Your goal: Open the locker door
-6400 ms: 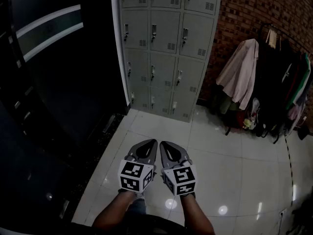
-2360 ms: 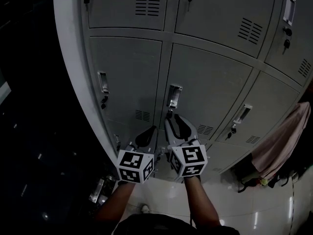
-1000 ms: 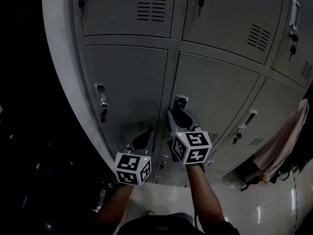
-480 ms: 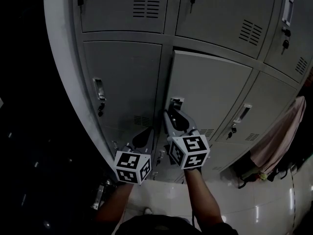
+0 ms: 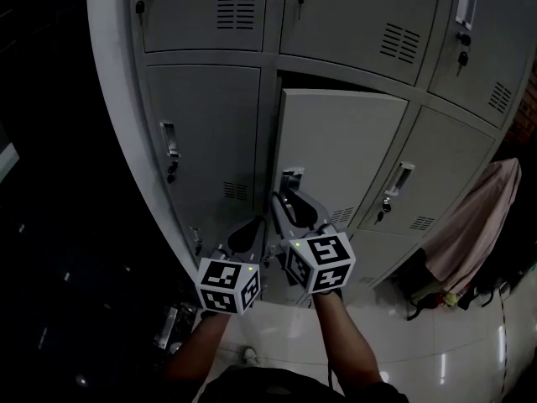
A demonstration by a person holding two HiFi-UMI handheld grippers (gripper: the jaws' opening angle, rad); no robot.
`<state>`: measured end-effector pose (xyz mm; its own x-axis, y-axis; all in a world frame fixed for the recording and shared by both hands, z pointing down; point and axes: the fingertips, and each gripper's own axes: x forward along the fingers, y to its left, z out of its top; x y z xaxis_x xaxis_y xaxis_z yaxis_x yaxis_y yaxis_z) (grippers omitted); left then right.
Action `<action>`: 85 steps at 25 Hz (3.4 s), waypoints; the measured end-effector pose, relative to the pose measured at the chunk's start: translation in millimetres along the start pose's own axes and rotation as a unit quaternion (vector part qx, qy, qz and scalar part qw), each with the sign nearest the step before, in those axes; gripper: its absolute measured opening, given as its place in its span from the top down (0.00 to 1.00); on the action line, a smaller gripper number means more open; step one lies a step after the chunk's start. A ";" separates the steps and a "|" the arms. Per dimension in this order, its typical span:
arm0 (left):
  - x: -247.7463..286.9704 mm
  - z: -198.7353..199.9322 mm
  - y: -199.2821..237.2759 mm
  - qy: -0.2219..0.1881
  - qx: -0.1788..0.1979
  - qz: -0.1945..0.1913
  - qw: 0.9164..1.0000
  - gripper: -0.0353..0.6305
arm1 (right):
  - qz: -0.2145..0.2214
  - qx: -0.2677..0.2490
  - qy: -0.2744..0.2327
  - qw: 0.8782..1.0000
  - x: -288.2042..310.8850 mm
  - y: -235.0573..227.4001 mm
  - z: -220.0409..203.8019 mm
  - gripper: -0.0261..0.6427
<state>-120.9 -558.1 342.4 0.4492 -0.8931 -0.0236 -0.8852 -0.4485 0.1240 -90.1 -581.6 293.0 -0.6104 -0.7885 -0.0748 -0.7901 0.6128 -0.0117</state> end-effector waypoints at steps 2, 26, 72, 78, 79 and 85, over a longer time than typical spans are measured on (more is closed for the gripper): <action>-9.5 -1.6 -11.4 0.000 0.000 0.005 1.000 0.94 | 0.007 0.000 -0.002 1.000 -12.6 2.8 1.4 0.85; -92.4 -21.4 -102.0 0.000 0.009 0.035 0.999 0.94 | -0.020 -0.028 -0.009 0.999 -136.1 5.9 -1.2 0.87; -371.6 -51.1 -231.1 0.022 0.010 0.072 0.997 0.94 | 0.022 -0.020 0.031 0.999 -398.8 225.8 -48.3 0.96; -418.6 -62.5 -261.3 0.025 0.002 0.065 0.998 0.94 | 0.018 -0.024 0.037 0.999 -448.1 258.1 -51.0 0.96; -424.3 -63.8 -266.2 0.025 0.001 0.063 0.998 0.94 | 0.017 -0.025 0.038 0.999 -455.6 261.8 -51.6 0.96; -446.7 -63.0 -291.4 0.019 0.000 0.050 0.999 0.94 | 0.003 -0.030 0.037 0.999 -492.6 274.4 -48.9 0.96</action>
<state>-56.0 -26.2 379.3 0.3619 -0.9318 0.0263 -0.9262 -0.3562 0.1237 -8.9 -27.5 375.5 -0.6158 -0.7879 0.0000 -0.7870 0.6151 0.0475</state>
